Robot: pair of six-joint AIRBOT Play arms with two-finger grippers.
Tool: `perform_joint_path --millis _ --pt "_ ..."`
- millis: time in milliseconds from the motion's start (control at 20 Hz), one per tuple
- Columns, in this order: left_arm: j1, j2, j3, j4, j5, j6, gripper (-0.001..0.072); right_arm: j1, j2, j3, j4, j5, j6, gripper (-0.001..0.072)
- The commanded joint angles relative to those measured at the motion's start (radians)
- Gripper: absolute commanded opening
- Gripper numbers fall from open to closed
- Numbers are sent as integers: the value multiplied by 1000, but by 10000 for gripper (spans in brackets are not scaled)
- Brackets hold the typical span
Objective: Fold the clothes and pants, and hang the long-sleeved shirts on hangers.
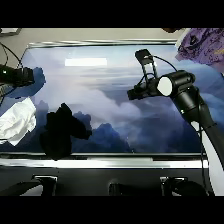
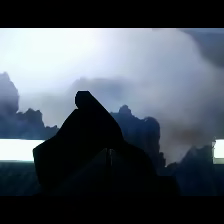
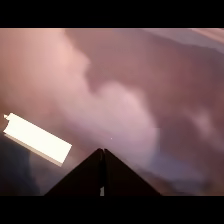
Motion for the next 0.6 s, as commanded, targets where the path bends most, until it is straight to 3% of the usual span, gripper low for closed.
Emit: perform_joint_path --millis 0,550 --pt "1 0 -3 0 0 0 18 1 1 0 0 -2 0 28" --pt "1 -6 -2 0 1 0 18 1 0 -1 0 1 0 28"
